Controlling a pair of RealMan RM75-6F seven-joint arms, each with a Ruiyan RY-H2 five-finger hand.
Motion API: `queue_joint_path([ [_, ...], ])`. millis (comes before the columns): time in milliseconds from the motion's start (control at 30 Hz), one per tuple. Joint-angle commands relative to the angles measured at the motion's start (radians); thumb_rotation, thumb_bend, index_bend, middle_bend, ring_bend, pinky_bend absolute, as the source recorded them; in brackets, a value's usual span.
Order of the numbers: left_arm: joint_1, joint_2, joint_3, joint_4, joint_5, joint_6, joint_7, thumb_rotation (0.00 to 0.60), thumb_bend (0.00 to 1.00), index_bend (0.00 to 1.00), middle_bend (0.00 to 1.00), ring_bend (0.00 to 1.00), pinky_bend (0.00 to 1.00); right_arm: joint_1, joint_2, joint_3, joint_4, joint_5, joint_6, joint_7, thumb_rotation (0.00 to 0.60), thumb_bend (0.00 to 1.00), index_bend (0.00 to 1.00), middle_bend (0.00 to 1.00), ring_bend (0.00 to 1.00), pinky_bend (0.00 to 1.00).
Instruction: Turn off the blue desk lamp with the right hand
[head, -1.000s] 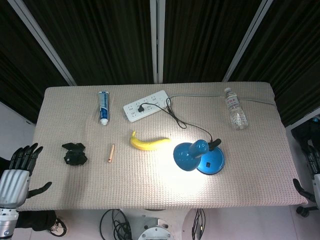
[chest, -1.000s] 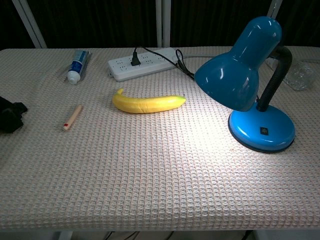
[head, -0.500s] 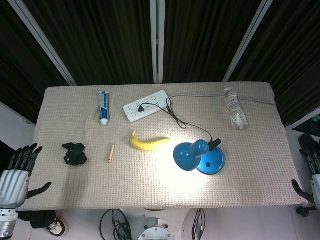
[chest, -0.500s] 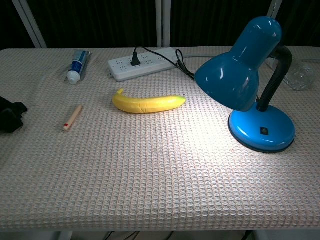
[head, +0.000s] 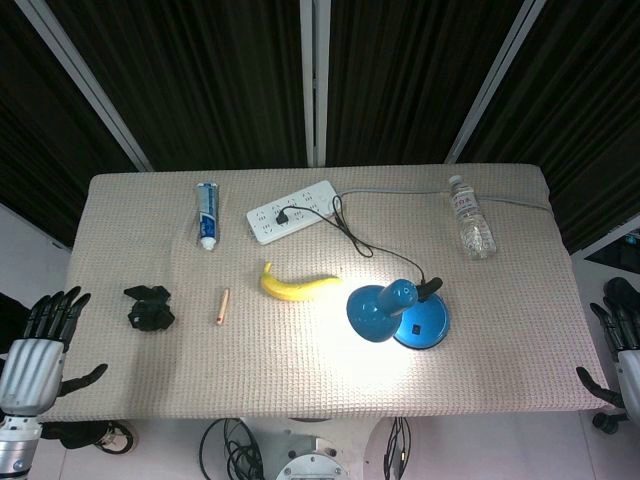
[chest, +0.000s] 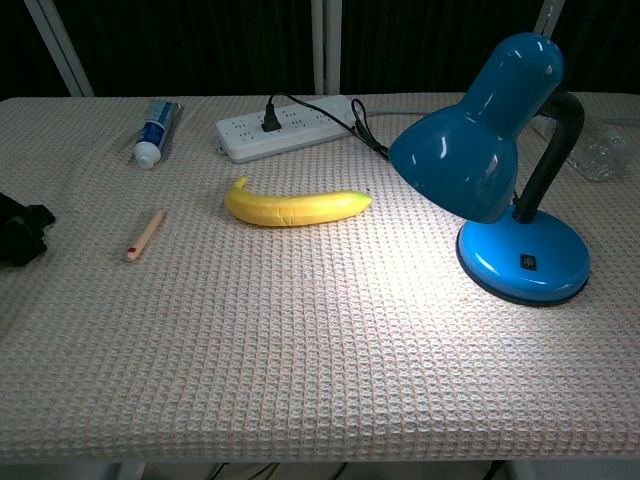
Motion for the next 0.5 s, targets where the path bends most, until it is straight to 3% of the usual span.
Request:
queue_joint_path([
  [33,0.001,0.001,0.001,0.001,-0.003,0.0,-0.002,0.6,0.0,0.0,0.0,0.0,0.0,0.003,0.003,-0.003,-0.005,-0.001,-0.007,-0.013,0.6,0.18,0.0,0.12,0.14,0.18],
  [67,0.002,0.001,0.001,0.001,-0.004,0.0,-0.004,0.6,0.0,0.0,0.0,0.0,0.0,0.006,0.002,-0.002,-0.006,-0.002,-0.01,-0.018,0.6,0.18,0.0,0.27,0.33,0.39],
  [100,0.003,0.001,0.001,0.002,-0.005,0.0,-0.005,0.6,0.0,0.0,0.0,0.0,0.0,0.01,0.003,-0.007,-0.01,-0.004,-0.023,-0.015,0.6,0.18,0.0,0.4,0.48,0.54],
  [133,0.003,0.001,0.002,0.004,-0.005,0.001,-0.008,0.6,0.0,0.0,0.0,0.0,0.0,0.019,0.011,-0.019,-0.018,-0.013,-0.05,0.002,0.6,0.18,0.0,0.63,0.7,0.73],
  [167,0.004,0.0,0.002,0.006,-0.006,0.001,-0.01,0.6,0.0,0.0,0.0,0.0,0.0,0.025,0.016,-0.025,-0.021,-0.019,-0.064,0.013,0.6,0.18,0.0,0.75,0.79,0.8],
  [267,0.004,-0.001,0.004,0.01,-0.008,-0.002,-0.015,0.6,0.0,0.0,0.0,0.0,0.0,0.039,0.006,-0.027,-0.011,-0.028,-0.083,-0.001,0.6,0.18,0.0,0.91,0.91,0.88],
  [500,0.001,0.001,0.003,0.011,-0.007,-0.005,-0.016,0.6,0.0,0.0,0.0,0.0,0.0,0.065,-0.012,-0.038,-0.02,-0.06,-0.112,-0.025,0.6,0.24,0.0,0.98,0.98,0.93],
])
